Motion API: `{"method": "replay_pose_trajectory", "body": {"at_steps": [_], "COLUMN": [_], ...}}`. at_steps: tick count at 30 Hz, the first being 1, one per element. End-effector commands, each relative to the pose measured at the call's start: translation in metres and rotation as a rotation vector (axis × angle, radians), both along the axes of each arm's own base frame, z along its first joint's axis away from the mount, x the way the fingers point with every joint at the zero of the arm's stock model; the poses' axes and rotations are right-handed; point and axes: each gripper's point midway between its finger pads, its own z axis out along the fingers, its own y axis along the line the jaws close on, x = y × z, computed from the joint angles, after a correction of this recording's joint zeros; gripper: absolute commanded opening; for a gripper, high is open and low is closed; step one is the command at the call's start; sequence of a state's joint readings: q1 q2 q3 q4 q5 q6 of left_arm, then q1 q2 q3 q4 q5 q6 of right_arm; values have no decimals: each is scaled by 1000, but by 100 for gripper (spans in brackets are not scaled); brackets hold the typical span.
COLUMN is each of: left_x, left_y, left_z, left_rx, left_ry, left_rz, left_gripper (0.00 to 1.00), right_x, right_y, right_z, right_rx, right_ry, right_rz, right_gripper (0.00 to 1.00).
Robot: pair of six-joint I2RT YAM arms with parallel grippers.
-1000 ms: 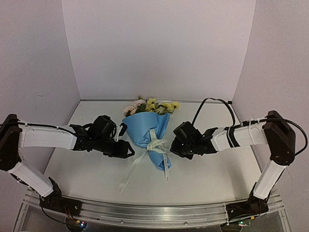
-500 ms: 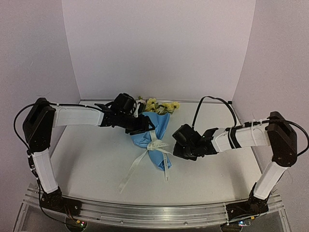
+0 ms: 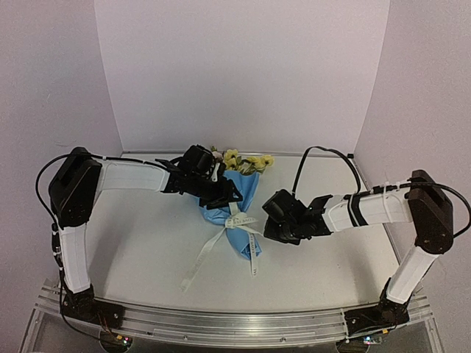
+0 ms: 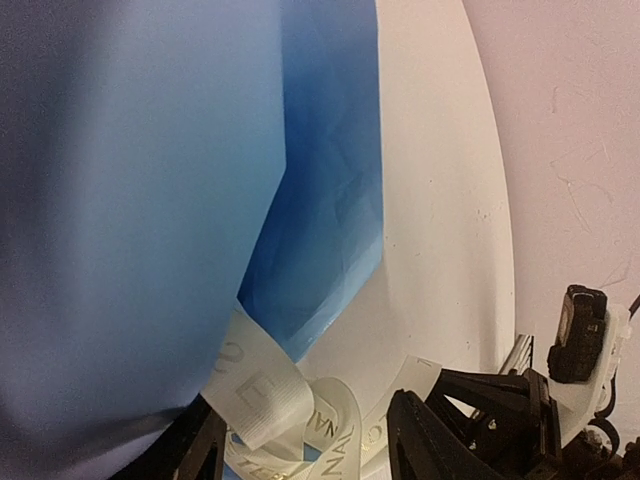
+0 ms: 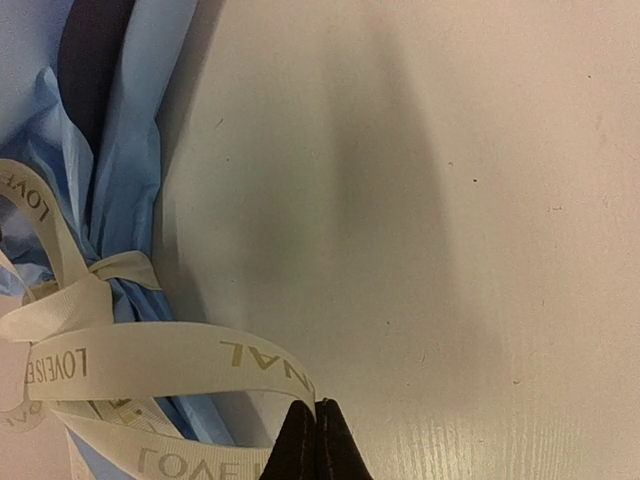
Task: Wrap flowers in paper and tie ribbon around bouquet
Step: Tie the half-tied ribbon around the folded bouquet.
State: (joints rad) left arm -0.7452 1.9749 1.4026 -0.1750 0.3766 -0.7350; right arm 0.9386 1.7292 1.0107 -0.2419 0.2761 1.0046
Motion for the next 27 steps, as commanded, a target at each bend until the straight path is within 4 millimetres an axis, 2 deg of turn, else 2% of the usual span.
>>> {"method": "replay_pose_trajectory", "body": {"at_steps": [1, 6, 9, 17, 27], "left_x": [11, 12, 12, 2, -16], "left_y": [-9, -12, -12, 1, 24], "left_z": [11, 13, 14, 29, 41], "left_rx": [-35, -63, -68, -69, -72], "left_ry": [1, -2, -10, -61, -115], "left_rz": [17, 18, 16, 13, 17], "left_gripper": [55, 46, 32, 2, 0], "right_x": [8, 11, 14, 25, 39], "right_y": [3, 4, 3, 4, -4], "right_z": [26, 31, 35, 47, 48], "right_rx": [3, -9, -26, -96, -177], "right_ry": [-62, -75, -88, -129, -135], "right_rz": [-2, 3, 3, 19, 15], "right_gripper": [0, 0, 0, 0, 0]}}
